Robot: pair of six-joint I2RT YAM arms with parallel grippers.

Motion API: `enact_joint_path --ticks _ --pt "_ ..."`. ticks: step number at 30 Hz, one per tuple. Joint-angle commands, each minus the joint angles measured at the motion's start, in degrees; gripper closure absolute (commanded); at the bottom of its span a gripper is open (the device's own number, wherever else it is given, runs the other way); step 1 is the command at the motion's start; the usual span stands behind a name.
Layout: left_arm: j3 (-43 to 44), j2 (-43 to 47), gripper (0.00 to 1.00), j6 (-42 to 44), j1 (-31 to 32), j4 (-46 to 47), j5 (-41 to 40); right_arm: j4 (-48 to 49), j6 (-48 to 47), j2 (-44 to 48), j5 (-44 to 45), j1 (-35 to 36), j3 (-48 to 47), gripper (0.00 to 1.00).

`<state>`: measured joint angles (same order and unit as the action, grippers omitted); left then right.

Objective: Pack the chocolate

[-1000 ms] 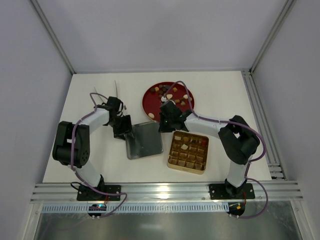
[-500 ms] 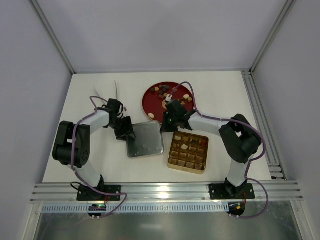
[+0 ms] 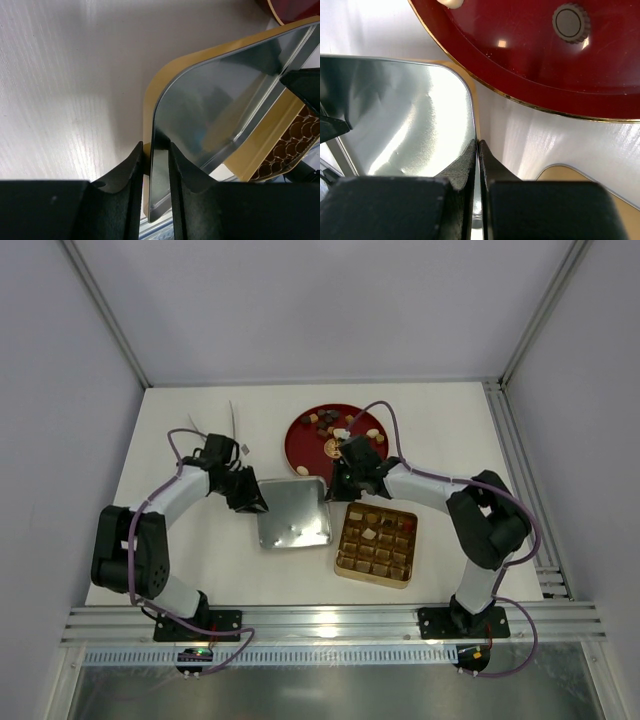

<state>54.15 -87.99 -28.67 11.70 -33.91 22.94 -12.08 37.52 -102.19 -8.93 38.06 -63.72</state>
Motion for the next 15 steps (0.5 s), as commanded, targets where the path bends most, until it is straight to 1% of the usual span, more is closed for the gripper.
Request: enact_joint_path --ticks 1,4,5,7,10,15 --pt "1.2 2.1 0.78 -2.8 0.6 2.4 5.8 5.5 3.0 4.6 -5.2 1.2 -0.3 0.96" --pt "1.7 3.0 0.83 -3.1 0.6 2.4 6.4 5.7 3.2 4.8 -5.6 1.3 -0.2 0.96" --pt "1.8 3.2 0.88 -3.2 0.6 2.4 6.7 5.8 3.3 4.9 -5.7 1.3 0.1 0.96" --pt "2.0 3.4 0.91 -3.2 0.6 2.3 7.1 6.1 3.3 5.1 -5.8 1.3 0.4 0.96" --pt "2.4 3.4 1.0 -3.0 0.7 2.1 7.7 6.5 3.4 5.2 -6.0 1.2 0.5 0.96" --pt "3.6 3.3 1.0 -2.7 0.7 1.4 8.5 6.3 2.8 4.9 -6.2 1.3 -0.1 0.96"
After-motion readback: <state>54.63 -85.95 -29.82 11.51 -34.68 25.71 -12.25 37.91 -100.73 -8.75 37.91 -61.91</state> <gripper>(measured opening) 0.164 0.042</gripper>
